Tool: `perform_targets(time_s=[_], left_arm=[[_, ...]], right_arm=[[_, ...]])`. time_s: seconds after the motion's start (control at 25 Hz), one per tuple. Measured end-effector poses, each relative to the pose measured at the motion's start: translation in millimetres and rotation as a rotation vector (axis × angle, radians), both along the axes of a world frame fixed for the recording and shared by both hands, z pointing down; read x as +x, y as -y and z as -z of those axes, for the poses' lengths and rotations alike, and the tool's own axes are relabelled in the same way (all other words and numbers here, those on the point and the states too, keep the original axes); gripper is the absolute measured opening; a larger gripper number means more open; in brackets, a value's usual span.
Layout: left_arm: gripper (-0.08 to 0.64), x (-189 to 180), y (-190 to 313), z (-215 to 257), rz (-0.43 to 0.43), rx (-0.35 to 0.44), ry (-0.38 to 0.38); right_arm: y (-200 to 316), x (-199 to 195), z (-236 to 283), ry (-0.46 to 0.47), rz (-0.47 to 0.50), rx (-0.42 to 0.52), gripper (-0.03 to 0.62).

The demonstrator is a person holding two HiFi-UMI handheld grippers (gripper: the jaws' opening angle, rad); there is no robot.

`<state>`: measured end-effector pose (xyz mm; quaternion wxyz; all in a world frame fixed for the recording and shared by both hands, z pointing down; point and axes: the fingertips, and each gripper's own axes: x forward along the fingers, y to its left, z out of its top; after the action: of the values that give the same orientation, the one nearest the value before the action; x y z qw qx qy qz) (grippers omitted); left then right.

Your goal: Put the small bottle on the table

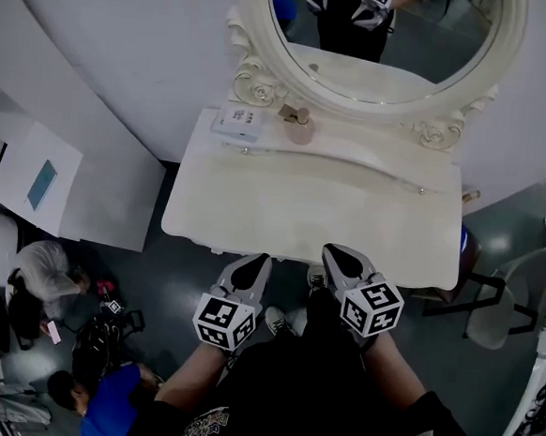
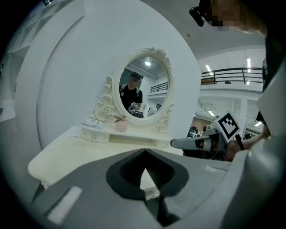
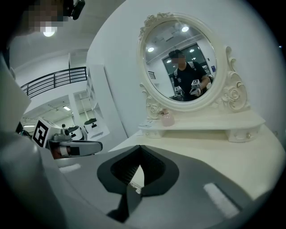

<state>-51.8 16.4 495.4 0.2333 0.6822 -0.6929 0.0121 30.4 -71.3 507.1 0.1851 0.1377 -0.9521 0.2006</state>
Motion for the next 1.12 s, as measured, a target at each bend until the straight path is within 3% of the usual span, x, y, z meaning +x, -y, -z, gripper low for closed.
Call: perform_targets(time_s=[0.24,0.6,1.12], left_arm=[[0.0,16.6,-15.5,-8.1,-0.022,-0.015,-0.028],[0.0,26.9,-10.8,6.9,0.055,0.01,-0.013],[0.0,95.5,4.3,11.1,0.087,-0.013,-0.009]], right_arm=[[-14.9,15.9,-5.0,-0.034,-0.004,-0.005,0.028],[-11.8,11.5,15.4,-0.012,0.107,0.037,0.028],[1.2,63.8,15.8,0.018,0.193,0.021,0.028]])
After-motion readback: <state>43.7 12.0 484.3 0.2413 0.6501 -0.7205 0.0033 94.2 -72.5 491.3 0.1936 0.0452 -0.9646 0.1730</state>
